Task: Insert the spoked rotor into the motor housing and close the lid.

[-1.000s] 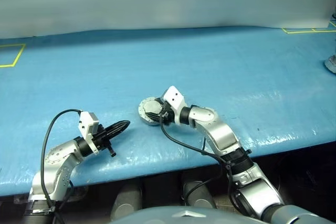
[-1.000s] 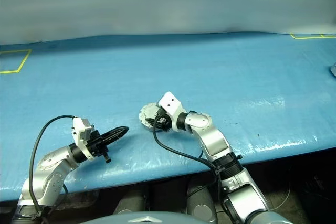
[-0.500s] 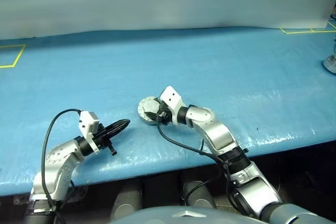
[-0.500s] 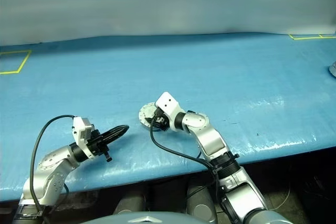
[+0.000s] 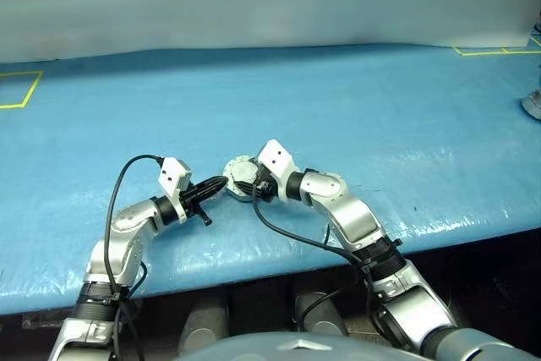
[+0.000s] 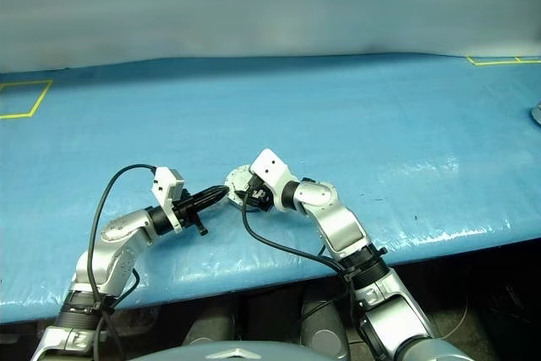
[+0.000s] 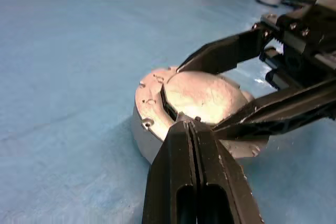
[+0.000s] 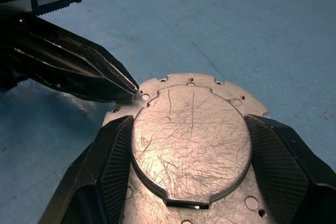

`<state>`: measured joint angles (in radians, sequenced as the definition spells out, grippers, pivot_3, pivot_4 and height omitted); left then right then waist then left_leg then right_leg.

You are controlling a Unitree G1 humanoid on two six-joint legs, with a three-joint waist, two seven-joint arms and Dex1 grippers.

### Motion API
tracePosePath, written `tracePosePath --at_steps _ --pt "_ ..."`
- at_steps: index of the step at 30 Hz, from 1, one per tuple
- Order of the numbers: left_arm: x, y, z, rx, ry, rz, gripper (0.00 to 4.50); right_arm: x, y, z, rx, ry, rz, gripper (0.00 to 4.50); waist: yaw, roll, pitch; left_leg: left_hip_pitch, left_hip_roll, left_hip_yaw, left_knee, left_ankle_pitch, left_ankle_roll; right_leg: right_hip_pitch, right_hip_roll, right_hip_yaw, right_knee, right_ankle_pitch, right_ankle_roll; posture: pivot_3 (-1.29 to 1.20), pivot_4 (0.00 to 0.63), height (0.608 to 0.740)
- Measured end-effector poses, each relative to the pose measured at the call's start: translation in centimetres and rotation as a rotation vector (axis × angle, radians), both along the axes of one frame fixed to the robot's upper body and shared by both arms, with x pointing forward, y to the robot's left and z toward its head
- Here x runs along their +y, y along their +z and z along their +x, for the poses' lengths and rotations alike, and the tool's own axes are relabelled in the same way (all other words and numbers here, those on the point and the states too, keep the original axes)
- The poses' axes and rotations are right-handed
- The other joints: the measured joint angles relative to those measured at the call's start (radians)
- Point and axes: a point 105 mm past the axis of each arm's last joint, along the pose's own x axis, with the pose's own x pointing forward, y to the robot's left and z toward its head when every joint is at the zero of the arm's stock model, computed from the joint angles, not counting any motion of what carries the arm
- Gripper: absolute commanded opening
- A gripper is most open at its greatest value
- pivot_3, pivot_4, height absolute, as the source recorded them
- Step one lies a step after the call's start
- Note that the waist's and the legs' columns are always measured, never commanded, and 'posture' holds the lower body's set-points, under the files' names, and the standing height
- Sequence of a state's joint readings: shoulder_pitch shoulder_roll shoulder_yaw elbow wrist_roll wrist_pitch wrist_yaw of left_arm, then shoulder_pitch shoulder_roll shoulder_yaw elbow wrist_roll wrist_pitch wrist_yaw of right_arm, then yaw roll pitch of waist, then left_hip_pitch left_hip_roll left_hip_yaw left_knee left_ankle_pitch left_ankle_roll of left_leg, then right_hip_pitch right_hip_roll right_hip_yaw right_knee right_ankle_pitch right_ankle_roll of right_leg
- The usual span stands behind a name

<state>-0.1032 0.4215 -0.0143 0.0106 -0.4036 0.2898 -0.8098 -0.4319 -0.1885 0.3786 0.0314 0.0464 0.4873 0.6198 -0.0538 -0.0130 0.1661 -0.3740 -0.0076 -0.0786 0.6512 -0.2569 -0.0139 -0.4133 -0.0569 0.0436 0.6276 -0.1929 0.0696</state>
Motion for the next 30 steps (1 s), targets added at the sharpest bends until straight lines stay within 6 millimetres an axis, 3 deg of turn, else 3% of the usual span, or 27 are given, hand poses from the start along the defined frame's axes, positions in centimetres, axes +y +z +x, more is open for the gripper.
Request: tracePosePath --at_steps 26,30 --pt "-0.9 0.0 0.7 -0.029 -0.016 0.058 0.00 -0.2 -0.1 -0.1 0.001 -0.018 0.004 3.03 0.011 0.000 0.000 0.001 0.000 0.000 0.000 0.000 0.000 0.001 0.000 0.000 0.000 0.000 0.000 0.00 0.150 0.740" --pt "-1.1 0.1 0.7 -0.034 -0.027 0.062 0.00 -0.3 -0.1 -0.3 0.016 -0.013 0.010 4.33 0.015 0.000 -0.001 0.000 0.000 0.000 0.000 0.000 0.000 0.001 0.000 0.000 0.000 0.000 0.000 0.00 0.150 0.740"
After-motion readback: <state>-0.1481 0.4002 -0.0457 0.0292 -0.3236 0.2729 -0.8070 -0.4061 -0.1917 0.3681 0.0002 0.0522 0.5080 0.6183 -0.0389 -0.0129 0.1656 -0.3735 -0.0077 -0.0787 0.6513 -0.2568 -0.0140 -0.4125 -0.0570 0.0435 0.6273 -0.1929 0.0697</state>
